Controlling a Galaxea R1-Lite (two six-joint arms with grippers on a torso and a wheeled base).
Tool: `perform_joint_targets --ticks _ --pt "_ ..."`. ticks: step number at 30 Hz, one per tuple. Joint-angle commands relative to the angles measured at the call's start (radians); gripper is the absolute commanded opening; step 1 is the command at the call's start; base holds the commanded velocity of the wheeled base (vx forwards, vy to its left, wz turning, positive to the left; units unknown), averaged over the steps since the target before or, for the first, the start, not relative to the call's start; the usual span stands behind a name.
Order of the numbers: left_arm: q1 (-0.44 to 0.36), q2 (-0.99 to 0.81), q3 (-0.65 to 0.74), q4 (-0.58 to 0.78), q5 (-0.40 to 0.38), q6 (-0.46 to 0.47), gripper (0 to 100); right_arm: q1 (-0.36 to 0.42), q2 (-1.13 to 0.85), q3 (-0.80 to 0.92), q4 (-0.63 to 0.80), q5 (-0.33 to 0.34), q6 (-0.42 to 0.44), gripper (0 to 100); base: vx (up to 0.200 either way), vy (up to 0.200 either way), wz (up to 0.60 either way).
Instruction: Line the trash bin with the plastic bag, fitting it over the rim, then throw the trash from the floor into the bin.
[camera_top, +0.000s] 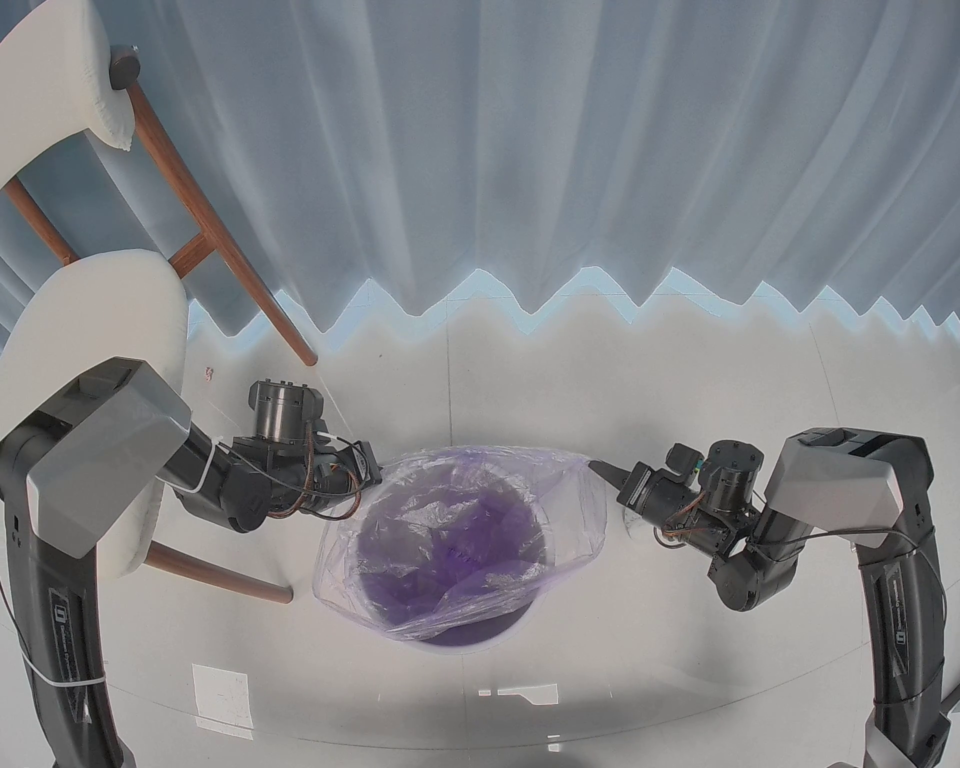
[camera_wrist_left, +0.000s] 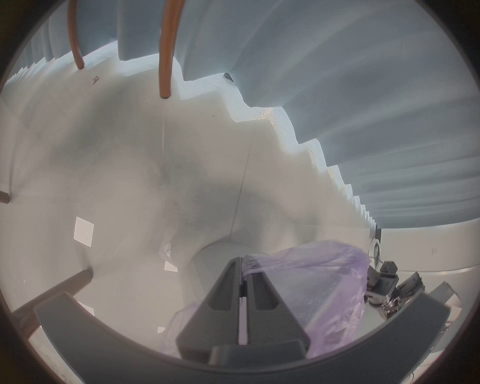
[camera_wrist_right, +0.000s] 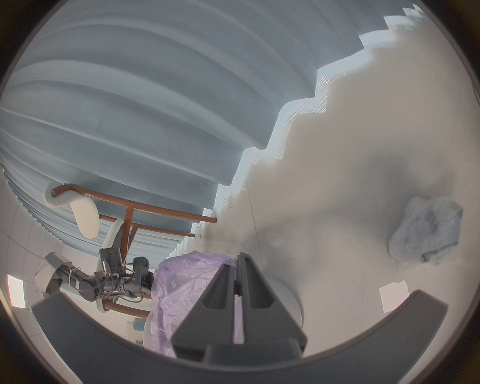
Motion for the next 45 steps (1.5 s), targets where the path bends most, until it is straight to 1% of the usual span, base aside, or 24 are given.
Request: perform_joint_targets --ticks 1,3,16,22,25,26,30,32,33,38,42,45 --pt "0.016 0.031 0.000 -0.028 0.000 -0.031 0 0.005 0.049 -0.002 -0.007 0.000 0.000 0 0.000 0.000 0.00" --pt "0.018 0.032 -0.003 -0.035 0.000 -0.051 0 0.005 0.057 -0.004 -0.007 0.000 0.000 0 0.000 0.000 0.00" --pt "0.038 0.058 -0.003 -0.036 0.000 -0.063 0 0.019 0.124 -0.004 -0.059 -0.020 -0.001 0 0.000 0.000 0.00" --pt "0.038 0.055 -0.006 -0.038 0.000 -0.103 0 0.022 0.130 -0.006 -0.087 -0.028 0.000 0 0.000 0.000 0.00" --pt "0.038 0.048 0.008 -0.044 0.002 -0.100 0 0.022 0.127 0.004 -0.091 -0.029 0.000 0 0.000 0.000 0.00" --pt "0.036 0.046 0.014 -0.045 0.005 -0.100 100 0.022 0.127 0.007 -0.095 -0.029 0.002 100 0.000 0.000 0.00" --pt "0.036 0.034 0.017 -0.051 0.026 -0.096 100 0.022 0.113 0.050 -0.134 -0.049 0.011 100 0.000 0.000 0.00" --pt "0.030 -0.005 0.034 -0.081 0.078 -0.103 100 0.019 0.057 0.116 -0.134 -0.055 0.020 100 0.000 0.000 0.00" --pt "0.030 -0.024 0.052 -0.096 0.088 -0.102 100 0.017 0.032 0.145 -0.134 -0.055 0.025 100 0.000 0.000 0.00" --pt "0.016 -0.144 0.162 -0.177 0.083 -0.103 100 0.019 -0.081 0.235 -0.134 -0.051 0.057 100 0.000 0.000 0.00" --pt "-0.005 -0.218 0.221 -0.183 0.085 -0.100 100 0.020 -0.141 0.280 -0.134 -0.051 0.055 100 0.000 0.000 0.00" --pt "-0.019 -0.327 0.308 -0.202 0.081 -0.094 100 0.022 -0.216 0.324 -0.134 -0.052 0.063 100 0.000 0.000 0.00"
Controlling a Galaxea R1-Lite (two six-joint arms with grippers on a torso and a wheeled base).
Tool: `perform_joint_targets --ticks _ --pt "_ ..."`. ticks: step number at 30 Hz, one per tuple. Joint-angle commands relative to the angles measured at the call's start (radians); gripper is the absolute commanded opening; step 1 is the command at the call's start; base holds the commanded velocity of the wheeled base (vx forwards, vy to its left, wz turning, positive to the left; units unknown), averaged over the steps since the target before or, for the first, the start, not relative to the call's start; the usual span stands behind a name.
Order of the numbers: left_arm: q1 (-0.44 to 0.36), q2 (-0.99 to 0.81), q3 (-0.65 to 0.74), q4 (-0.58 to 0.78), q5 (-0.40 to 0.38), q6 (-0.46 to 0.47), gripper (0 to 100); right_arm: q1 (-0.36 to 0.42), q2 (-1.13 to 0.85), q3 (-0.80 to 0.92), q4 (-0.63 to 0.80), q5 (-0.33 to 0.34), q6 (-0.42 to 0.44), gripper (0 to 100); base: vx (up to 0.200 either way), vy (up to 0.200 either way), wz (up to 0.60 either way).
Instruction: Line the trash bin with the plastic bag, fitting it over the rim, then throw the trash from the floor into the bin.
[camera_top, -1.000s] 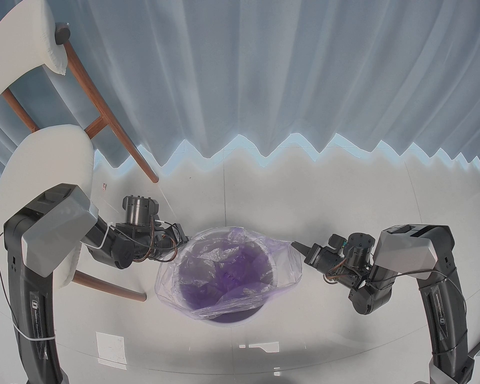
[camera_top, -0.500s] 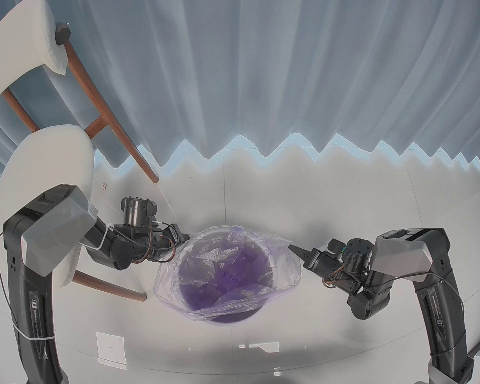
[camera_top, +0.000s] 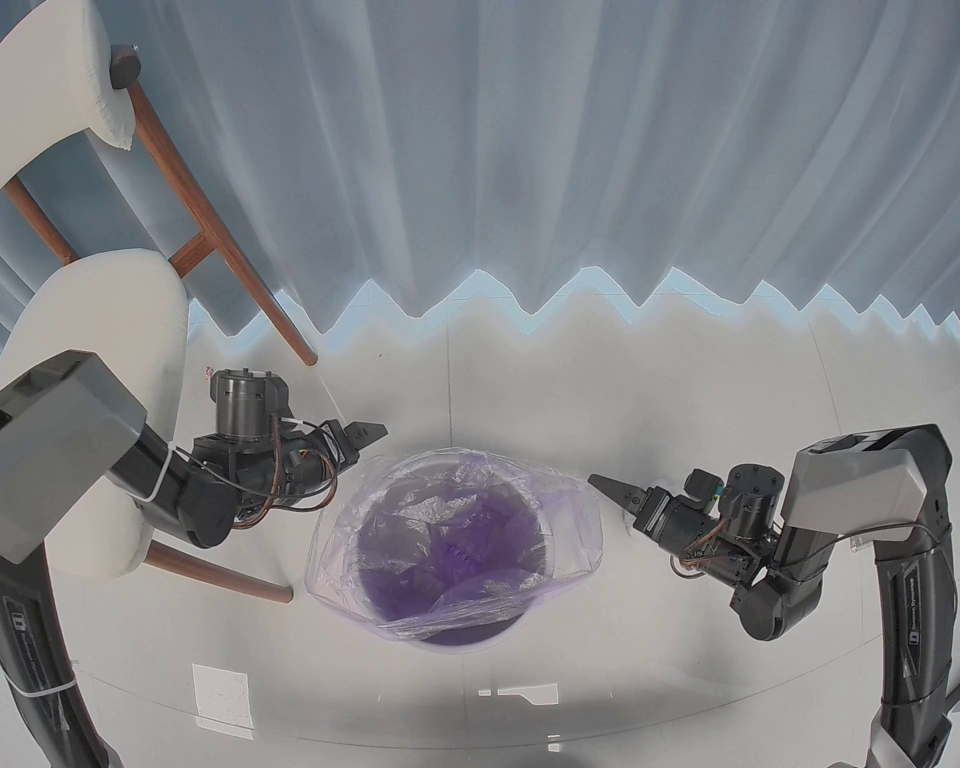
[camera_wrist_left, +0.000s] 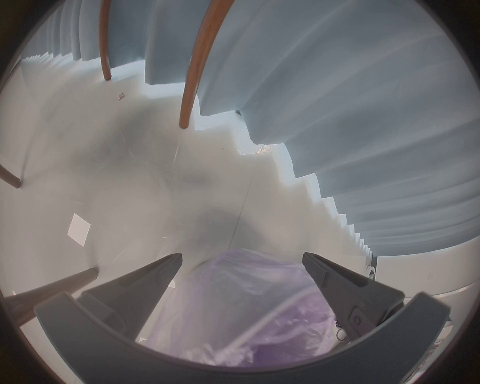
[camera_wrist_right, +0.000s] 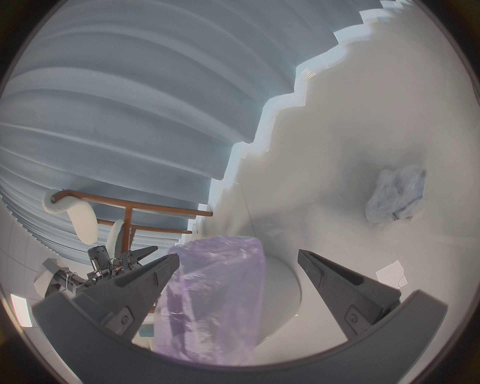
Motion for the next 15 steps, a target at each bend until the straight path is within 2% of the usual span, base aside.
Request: perform_joint_targets --ticks 1,6,9,11,12,15 --pt "-0.026 -0.195 0.128 -0.040 -0.003 0.004 100 0.004 -0.152 0.074 -0.018 -0.002 0.008 100 0.000 0.000 0.00" --pt "-0.055 -0.280 0.269 -0.186 -0.038 -0.004 100 0.007 -0.225 0.106 -0.018 -0.008 0.022 100 0.000 0.000 0.00" --pt "-0.063 -0.304 0.364 -0.310 -0.072 -0.005 100 0.007 -0.276 0.115 -0.018 -0.012 0.054 100 -0.200 0.000 0.00" --pt "-0.063 -0.304 0.367 -0.318 -0.074 -0.005 100 0.007 -0.279 0.115 -0.018 -0.012 0.057 100 -0.200 0.000 0.00" --pt "-0.070 -0.306 0.455 -0.431 -0.100 -0.007 100 0.005 -0.333 0.114 -0.018 -0.017 0.115 100 -0.200 0.000 0.00" --pt "-0.079 -0.306 0.534 -0.529 -0.126 -0.005 100 0.005 -0.403 0.119 -0.018 -0.015 0.178 100 -0.200 0.000 0.00"
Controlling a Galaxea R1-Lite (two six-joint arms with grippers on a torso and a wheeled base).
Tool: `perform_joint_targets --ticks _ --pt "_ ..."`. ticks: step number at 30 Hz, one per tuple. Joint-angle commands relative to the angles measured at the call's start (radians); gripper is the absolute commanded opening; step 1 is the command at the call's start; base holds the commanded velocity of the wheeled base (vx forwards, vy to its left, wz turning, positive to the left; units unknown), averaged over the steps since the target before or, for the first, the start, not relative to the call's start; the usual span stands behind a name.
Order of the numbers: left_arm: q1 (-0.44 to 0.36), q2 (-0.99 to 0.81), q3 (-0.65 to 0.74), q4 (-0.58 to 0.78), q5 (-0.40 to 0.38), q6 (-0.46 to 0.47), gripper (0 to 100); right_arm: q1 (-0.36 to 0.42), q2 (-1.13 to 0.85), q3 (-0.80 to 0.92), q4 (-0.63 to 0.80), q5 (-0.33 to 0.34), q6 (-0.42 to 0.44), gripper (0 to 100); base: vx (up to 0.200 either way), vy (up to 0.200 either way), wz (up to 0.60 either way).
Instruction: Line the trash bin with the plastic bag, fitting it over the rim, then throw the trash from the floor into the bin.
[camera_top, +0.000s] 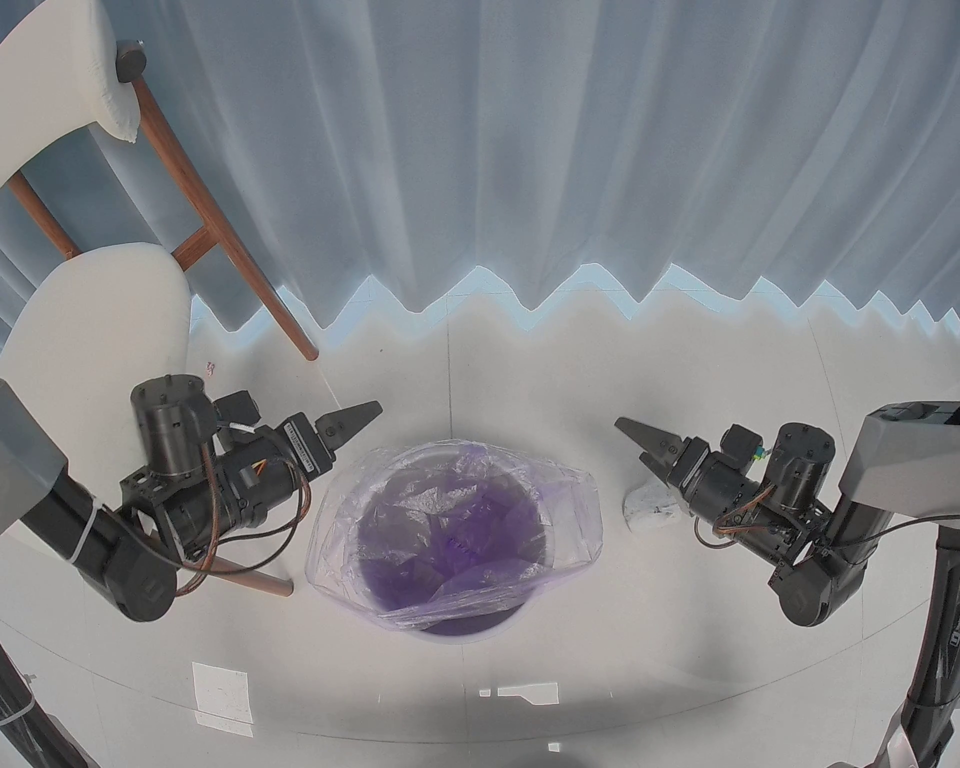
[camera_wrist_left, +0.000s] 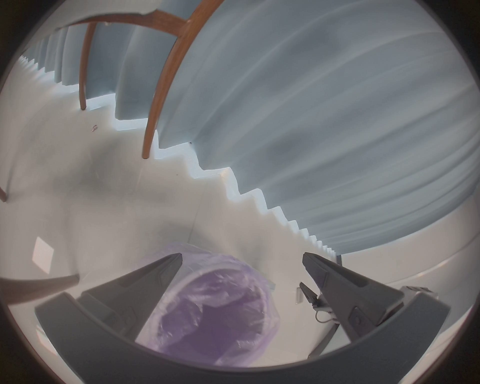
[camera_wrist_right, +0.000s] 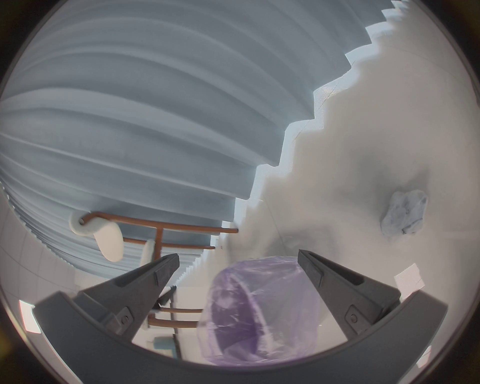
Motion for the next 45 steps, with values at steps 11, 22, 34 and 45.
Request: perform_joint_targets --ticks 11,22,34,45 --pt "-0.111 -0.107 0.226 -0.113 -0.037 -0.005 100 -0.005 -0.239 0.039 -0.008 -0.001 -0.007 100 -0.164 0.000 0.00" --pt "-0.130 -0.203 0.099 0.385 -0.013 -0.190 100 -0.003 -0.259 0.073 -0.013 -0.004 -0.103 100 0.000 0.000 0.00" --pt "-0.047 0.016 -0.051 0.471 -0.019 -0.283 100 -0.002 -0.311 0.072 -0.009 -0.020 -0.105 100 0.000 0.000 0.00" --pt "-0.061 0.143 -0.107 0.465 -0.019 -0.288 100 -0.003 -0.323 0.072 -0.013 -0.020 -0.103 100 0.000 0.000 0.00"
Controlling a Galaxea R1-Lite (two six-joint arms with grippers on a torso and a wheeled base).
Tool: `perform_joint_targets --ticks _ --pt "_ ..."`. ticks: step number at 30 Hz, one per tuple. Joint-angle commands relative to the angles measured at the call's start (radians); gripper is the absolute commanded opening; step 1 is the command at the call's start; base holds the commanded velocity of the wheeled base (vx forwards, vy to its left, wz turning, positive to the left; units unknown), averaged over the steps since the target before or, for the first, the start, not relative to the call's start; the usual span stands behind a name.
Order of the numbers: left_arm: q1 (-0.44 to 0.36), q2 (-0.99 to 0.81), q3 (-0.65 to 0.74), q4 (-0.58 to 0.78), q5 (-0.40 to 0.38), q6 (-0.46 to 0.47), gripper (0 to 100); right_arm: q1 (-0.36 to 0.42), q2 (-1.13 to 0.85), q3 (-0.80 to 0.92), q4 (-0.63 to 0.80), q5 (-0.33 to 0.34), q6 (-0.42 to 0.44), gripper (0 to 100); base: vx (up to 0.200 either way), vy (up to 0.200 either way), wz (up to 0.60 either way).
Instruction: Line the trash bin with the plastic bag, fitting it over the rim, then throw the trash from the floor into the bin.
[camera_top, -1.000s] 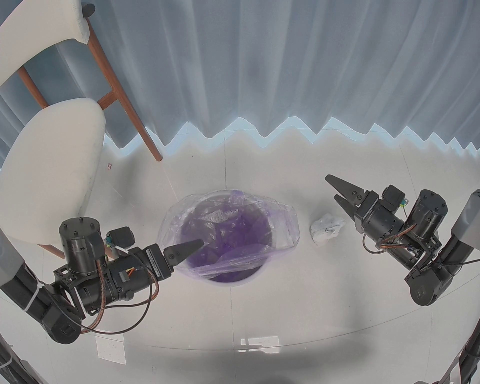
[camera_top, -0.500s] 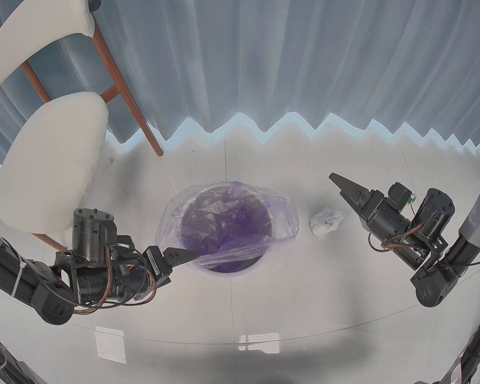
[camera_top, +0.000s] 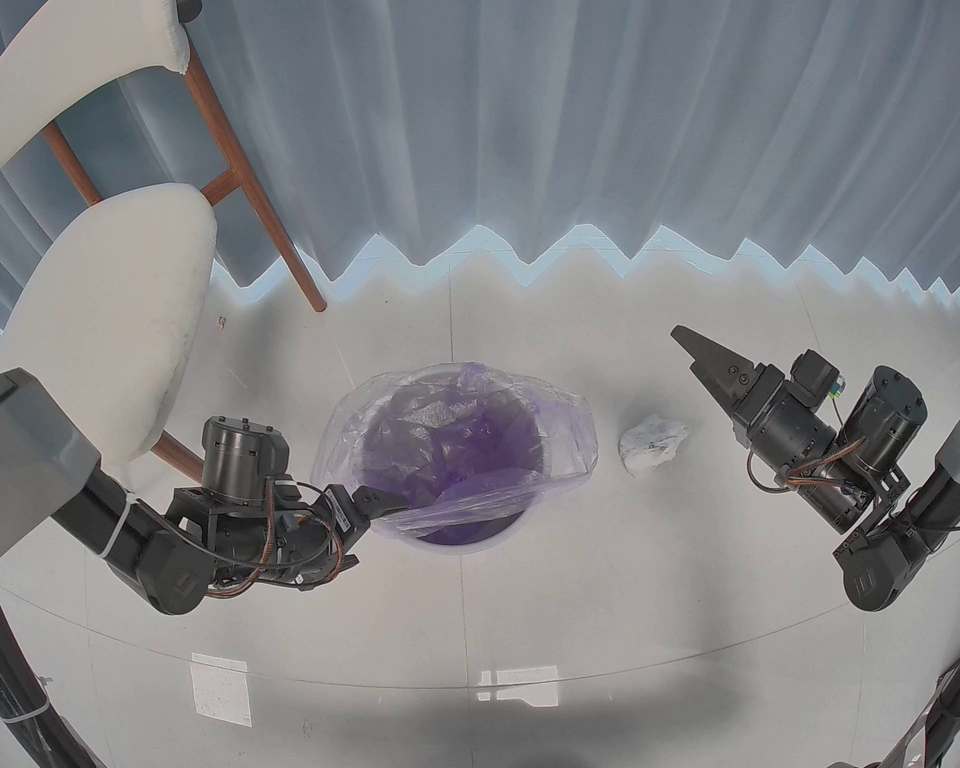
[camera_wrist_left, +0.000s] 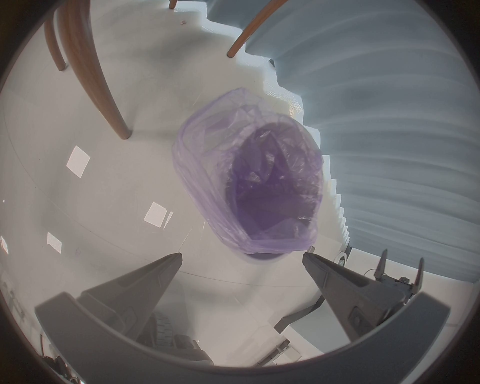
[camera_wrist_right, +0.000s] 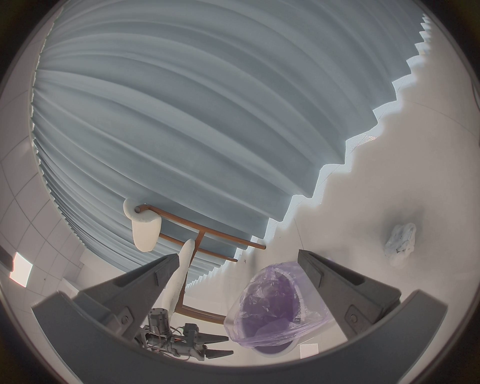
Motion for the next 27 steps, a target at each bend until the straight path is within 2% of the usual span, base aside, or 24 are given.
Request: perform_joint_targets --ticks 1,2,12,18,23,27 --pt "0.000 0.085 -0.028 -0.006 0.002 -0.001 100 0.000 -0.013 0.001 -0.013 -0.001 0.000 100 0.000 0.000 0.00" --pt "0.000 0.087 -0.030 -0.006 0.000 -0.001 0 0.000 -0.019 -0.001 -0.013 -0.001 0.000 100 0.000 0.000 0.00" --pt "-0.001 0.113 -0.034 0.002 0.003 0.001 0 0.000 -0.030 0.001 -0.012 -0.001 0.000 100 0.000 0.000 0.00" --pt "-0.001 0.098 0.033 -0.010 0.009 0.012 0 0.000 -0.028 0.001 -0.012 -0.001 0.000 100 0.000 0.000 0.00" --pt "0.003 0.027 0.025 -0.012 0.003 0.004 0 0.000 -0.027 0.001 -0.012 -0.001 0.000 100 0.000 0.000 0.00" --pt "-0.032 -0.053 0.029 -0.010 0.000 0.007 0 -0.001 -0.025 -0.001 -0.012 -0.001 0.000 100 0.000 0.000 0.00"
